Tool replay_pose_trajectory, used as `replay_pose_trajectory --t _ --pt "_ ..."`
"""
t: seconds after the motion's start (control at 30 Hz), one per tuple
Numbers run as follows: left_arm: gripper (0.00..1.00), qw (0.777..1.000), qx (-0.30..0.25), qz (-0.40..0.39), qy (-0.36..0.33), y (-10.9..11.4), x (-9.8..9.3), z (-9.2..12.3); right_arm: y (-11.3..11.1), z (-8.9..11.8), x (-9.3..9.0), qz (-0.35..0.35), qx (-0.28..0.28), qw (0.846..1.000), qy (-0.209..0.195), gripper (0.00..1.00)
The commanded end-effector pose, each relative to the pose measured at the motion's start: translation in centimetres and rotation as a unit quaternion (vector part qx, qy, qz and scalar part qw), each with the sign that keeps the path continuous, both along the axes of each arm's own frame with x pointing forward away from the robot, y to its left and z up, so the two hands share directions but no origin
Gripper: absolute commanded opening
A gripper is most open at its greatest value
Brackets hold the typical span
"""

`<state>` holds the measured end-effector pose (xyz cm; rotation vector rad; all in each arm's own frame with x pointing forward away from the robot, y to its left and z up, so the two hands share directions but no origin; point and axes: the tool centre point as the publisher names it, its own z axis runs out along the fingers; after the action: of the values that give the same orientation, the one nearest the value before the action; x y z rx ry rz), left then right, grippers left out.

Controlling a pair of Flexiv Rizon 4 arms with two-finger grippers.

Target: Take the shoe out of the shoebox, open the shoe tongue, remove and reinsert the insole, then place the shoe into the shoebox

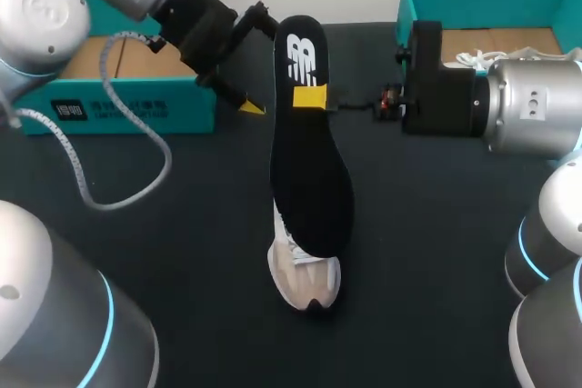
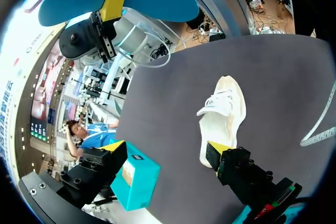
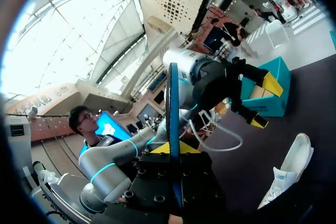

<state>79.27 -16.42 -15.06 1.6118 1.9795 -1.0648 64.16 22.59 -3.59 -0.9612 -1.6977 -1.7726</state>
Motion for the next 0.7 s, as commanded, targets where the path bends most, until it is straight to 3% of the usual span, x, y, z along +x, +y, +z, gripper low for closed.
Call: replay_pose_trajectory --t 0.03,0.4,0.47,0.7 --pt "1.00 1.000 -0.005 0.003 -0.002 0.1 -0.2 -0.2 0.5 0.0 0.1 -0.002 -0.001 1.000 0.001 0.00" --pt "1.00 1.000 -0.005 0.003 -0.002 0.1 -0.2 -0.2 0.5 0.0 0.1 -0.002 -0.001 1.000 0.001 0.00" --pt "1.00 1.000 -0.027 0.002 -0.009 0.8 0.0 -0.1 0.5 0.0 0.1 -0.002 -0.001 1.000 0.001 0.00" --pt "1.00 0.996 -0.071 -0.007 -0.062 1.7 0.1 1.0 -0.7 0.6 3.4 -0.032 0.000 0.998 0.044 0.00"
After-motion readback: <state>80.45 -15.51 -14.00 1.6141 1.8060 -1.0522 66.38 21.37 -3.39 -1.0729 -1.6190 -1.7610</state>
